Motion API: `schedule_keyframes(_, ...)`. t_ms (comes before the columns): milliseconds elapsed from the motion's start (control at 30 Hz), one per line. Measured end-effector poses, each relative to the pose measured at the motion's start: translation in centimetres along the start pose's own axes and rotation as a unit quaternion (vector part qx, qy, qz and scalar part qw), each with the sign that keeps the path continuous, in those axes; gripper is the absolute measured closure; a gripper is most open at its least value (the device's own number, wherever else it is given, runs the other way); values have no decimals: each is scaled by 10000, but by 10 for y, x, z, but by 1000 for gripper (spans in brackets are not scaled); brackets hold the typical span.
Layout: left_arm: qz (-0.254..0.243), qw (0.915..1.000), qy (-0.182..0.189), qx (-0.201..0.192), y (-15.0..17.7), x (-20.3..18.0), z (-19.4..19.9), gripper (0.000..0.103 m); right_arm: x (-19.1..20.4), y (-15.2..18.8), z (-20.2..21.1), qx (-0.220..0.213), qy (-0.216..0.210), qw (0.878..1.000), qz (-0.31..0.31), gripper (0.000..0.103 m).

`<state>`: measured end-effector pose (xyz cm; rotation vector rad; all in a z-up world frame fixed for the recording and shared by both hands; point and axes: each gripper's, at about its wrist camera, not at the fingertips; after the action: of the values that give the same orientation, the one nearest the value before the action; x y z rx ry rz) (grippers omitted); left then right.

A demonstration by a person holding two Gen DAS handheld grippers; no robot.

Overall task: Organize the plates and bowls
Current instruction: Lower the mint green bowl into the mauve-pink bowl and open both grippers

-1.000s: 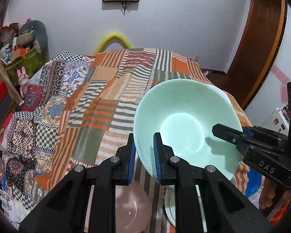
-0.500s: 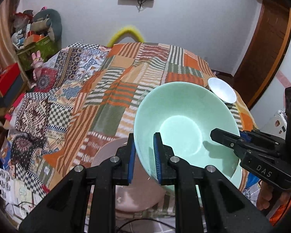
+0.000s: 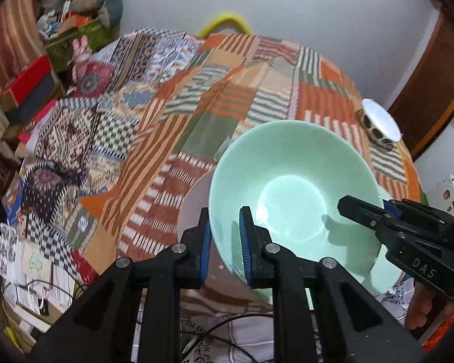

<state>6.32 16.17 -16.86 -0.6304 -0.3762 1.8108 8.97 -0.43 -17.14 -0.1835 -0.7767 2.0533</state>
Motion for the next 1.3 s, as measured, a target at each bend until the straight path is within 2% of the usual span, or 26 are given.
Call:
schedule_keyframes(433,387,9976,-201,538,22,34,-40,86,15,13,-37,519,-3,9984,222,85)
schedule_keyframes(633,444,9966,-299,623,24,41,-50,86,18,15,-50,685,21,9971,315,85)
schedule_keyframes(967,300,9960,-452,705,23,39,-65,86,18,14,-56,701,102,9970,326,85)
schedule_keyframes(1300,195,9954,-653,681,19,37,-71,86,24,10,-58,550,452,9951,688,82)
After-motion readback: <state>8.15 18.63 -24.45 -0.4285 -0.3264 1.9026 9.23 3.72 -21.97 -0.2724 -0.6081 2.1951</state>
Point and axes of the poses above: each gripper's, at about its wrist camera, not at the fingertips, and z roughly against the way its jaws point, x to its left, y to its underside, and after that the axes turned 6 degrees about y, right-handed
